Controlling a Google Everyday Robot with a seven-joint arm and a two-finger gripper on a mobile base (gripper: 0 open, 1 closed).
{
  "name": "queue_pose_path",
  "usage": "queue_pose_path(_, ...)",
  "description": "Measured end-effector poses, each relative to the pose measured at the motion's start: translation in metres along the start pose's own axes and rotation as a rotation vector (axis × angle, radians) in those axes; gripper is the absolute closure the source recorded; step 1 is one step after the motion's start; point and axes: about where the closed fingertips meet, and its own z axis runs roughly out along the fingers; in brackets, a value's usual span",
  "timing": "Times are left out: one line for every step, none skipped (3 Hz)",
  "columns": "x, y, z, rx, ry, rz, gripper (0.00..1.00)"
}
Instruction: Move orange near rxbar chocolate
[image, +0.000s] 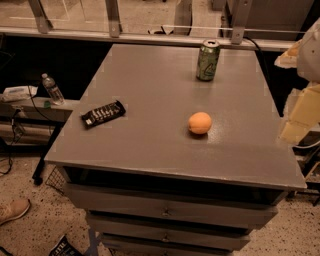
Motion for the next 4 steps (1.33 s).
queue_pose_path(0.000,0.000,0.000,0.000,-0.001,0.000,0.00)
queue_pose_path(-0.007,-0.012,0.023,-0.002,-0.077,0.005,0.00)
queue_pose_path(-0.020,-0.028,0.061,-0.012,-0.194,0.015,0.00)
queue_pose_path(-0.042,-0.035,0.097,-0.041,-0.293,0.011,0.00)
